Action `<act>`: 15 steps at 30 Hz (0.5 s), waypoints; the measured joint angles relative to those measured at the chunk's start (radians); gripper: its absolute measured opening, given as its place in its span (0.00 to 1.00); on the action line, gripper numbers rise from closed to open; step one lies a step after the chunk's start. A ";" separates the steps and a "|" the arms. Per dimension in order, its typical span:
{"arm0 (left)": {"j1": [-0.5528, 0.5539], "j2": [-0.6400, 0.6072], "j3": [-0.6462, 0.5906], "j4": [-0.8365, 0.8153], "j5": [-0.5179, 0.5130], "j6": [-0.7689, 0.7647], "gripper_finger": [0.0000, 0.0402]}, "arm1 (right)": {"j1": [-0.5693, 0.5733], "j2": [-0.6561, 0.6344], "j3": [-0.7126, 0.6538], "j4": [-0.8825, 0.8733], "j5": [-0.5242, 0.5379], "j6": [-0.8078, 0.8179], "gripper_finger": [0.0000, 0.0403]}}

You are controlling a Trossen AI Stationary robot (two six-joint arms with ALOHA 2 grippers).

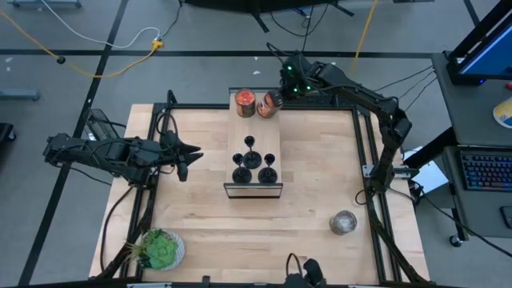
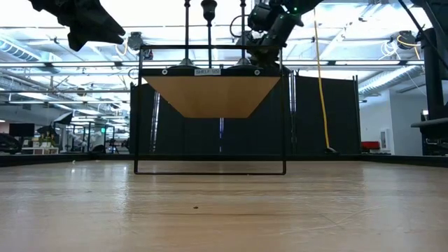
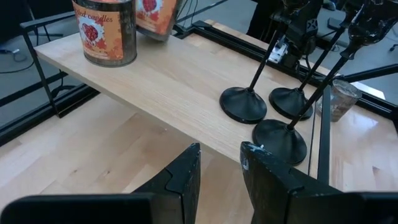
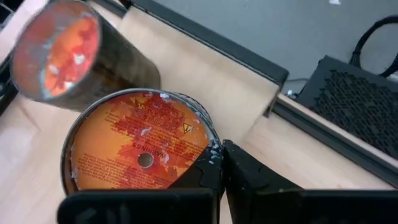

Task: Pick & Place candle stick holders
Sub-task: Put the orange scented candle on the shelf

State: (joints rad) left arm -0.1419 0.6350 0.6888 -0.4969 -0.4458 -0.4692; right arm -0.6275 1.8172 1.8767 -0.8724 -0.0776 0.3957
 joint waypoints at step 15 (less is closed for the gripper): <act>0.000 0.000 0.000 0.000 0.005 -0.003 0.30 | 0.001 -0.001 -0.005 0.025 -0.004 -0.027 0.03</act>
State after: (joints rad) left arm -0.1419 0.6350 0.6888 -0.4969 -0.4408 -0.4717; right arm -0.6262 1.8164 1.8721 -0.8474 -0.0816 0.3684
